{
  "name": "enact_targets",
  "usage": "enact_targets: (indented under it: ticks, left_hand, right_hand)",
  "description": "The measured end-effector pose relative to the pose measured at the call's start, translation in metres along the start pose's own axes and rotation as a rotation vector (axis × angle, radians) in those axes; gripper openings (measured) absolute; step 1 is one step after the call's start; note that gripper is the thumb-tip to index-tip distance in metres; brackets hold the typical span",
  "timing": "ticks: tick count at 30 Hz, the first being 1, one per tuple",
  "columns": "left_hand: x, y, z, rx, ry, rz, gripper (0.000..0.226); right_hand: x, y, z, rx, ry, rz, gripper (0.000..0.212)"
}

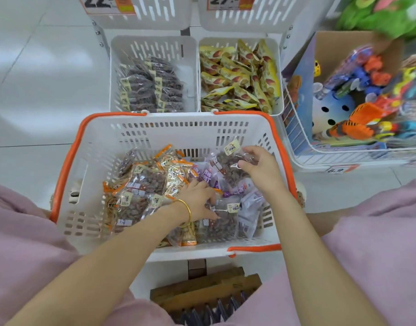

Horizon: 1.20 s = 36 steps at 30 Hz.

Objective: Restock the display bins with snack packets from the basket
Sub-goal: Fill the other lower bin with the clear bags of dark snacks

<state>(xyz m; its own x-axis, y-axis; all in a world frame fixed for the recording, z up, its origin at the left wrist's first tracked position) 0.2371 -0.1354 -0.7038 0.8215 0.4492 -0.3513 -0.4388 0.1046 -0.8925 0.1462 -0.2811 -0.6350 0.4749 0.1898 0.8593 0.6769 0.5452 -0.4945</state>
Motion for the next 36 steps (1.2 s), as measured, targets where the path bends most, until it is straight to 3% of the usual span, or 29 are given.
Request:
enact_targets:
  ticks: [4,8,11,14,18,20,24,27,29,31,33,36]
  left_hand:
    - [0.004,-0.02,-0.003,-0.019,-0.121,0.412,0.026]
    - [0.022,-0.056,0.0,-0.117,-0.257,0.683,0.027]
    - [0.041,-0.075,0.006,-0.155,-0.412,1.007,0.025]
    - [0.048,-0.089,0.012,-0.208,-0.43,1.136,0.019]
    - [0.046,-0.105,0.019,-0.249,-0.429,1.195,0.028]
    - [0.046,-0.111,0.019,-0.264,-0.404,1.208,0.03]
    - [0.061,-0.131,0.01,-0.239,-0.305,1.091,0.057]
    - [0.081,-0.16,0.001,-0.327,-0.228,1.044,0.045]
    - [0.097,-0.181,-0.01,-0.412,-0.177,0.895,0.05]
    - [0.113,-0.2,-0.027,-0.459,-0.143,0.827,0.049]
    - [0.131,-0.215,-0.049,-0.472,-0.12,0.824,0.049]
    - [0.167,-0.235,-0.083,-0.616,-0.136,0.845,0.044]
  right_hand:
    - [0.009,-0.009,-0.002,0.015,0.149,-0.247,0.037]
    - [0.021,-0.021,-0.006,-0.026,0.297,-0.621,0.019]
    - [0.027,-0.021,-0.009,0.048,0.246,-0.575,0.015]
    - [0.033,-0.008,-0.007,0.174,0.161,-0.464,0.008]
    - [0.038,0.013,-0.017,0.208,0.105,-0.372,0.017]
    - [0.045,0.026,-0.022,0.308,0.124,-0.372,0.028]
    - [0.075,0.044,-0.044,0.535,0.083,-0.341,0.032]
    - [0.105,0.048,-0.076,0.67,-0.016,-0.217,0.082]
    - [0.129,0.059,-0.097,0.739,-0.071,-0.066,0.097]
    - [0.151,0.073,-0.116,0.71,-0.205,0.085,0.08]
    - [0.169,0.086,-0.137,0.571,-0.319,0.084,0.056]
    - [0.185,0.099,-0.166,0.301,-0.528,0.207,0.053]
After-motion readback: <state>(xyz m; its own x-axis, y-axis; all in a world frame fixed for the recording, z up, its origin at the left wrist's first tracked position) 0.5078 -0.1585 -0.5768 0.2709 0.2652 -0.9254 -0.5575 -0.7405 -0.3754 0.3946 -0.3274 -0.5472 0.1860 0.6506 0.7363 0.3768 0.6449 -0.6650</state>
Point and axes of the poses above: each hand's wrist, its own z-axis away from the middle knuckle, its own y-axis out of the palm, x = y × z, the point moved 2 cm from there along -z, towards the middle knuckle, and after that the axes turned 8 degrees about -x, right-handed, at the moved point
